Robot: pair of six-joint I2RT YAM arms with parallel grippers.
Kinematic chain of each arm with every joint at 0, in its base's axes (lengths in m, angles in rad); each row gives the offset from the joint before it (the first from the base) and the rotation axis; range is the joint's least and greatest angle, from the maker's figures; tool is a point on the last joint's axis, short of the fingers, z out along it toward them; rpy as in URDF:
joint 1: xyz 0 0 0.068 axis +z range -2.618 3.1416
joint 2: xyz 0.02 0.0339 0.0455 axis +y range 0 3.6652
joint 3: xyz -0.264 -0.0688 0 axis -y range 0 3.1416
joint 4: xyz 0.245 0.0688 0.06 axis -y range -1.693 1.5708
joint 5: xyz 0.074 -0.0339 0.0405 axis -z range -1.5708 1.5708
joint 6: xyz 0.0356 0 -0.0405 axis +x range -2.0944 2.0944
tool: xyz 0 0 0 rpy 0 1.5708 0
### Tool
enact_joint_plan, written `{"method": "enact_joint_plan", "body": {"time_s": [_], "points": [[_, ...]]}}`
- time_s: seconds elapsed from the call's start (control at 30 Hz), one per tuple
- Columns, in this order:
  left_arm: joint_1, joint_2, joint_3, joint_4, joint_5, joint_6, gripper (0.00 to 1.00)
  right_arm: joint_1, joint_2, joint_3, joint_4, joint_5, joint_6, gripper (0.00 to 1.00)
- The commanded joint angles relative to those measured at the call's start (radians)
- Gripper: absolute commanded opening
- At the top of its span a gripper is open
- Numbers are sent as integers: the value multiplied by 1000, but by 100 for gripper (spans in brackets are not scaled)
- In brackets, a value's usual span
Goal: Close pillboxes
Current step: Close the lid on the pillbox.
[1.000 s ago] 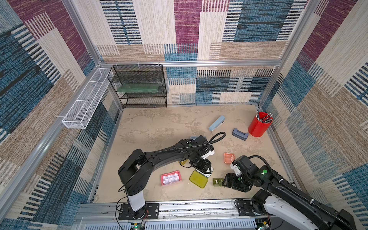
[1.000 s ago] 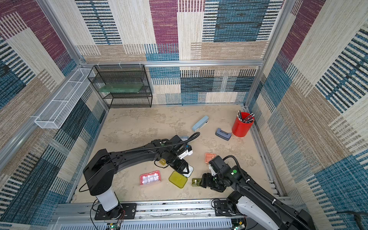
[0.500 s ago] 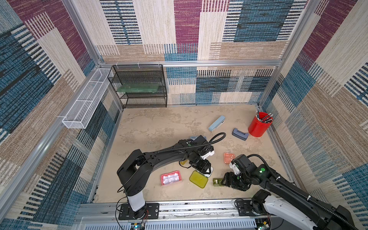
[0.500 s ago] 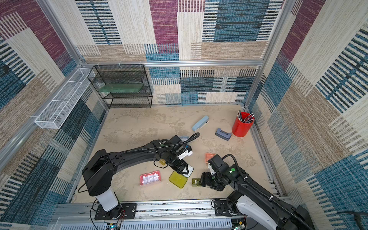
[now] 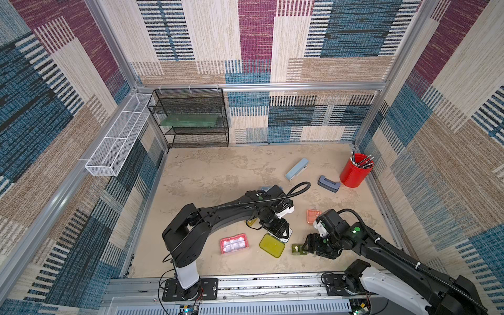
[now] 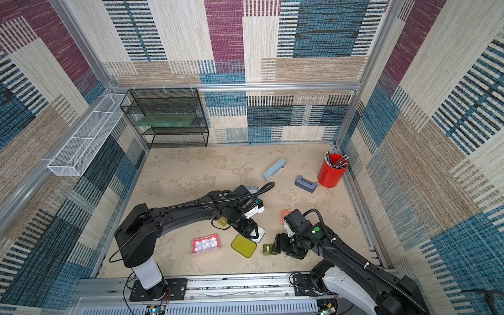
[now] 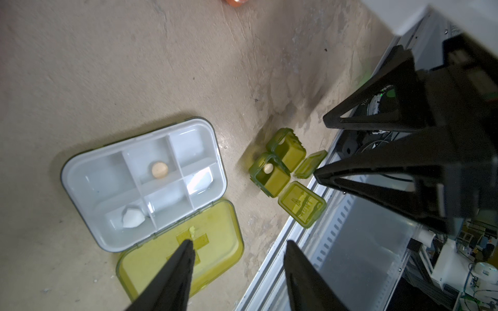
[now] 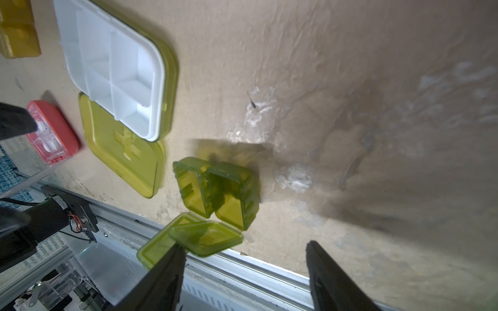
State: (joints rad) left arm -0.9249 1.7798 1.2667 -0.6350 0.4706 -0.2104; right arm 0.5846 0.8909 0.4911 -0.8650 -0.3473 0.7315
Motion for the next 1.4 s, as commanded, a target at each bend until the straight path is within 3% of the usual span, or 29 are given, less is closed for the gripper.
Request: {"method": "enact_joint_plan", "body": {"time_s": [0.0,1.37], "points": [[-2,1,6,-9,6,25,57,-5,7,1,18,3,-16,73],[-11,4,-3,5,1,-20,57,-66,65,-60,65,-24,-89,73]]}}
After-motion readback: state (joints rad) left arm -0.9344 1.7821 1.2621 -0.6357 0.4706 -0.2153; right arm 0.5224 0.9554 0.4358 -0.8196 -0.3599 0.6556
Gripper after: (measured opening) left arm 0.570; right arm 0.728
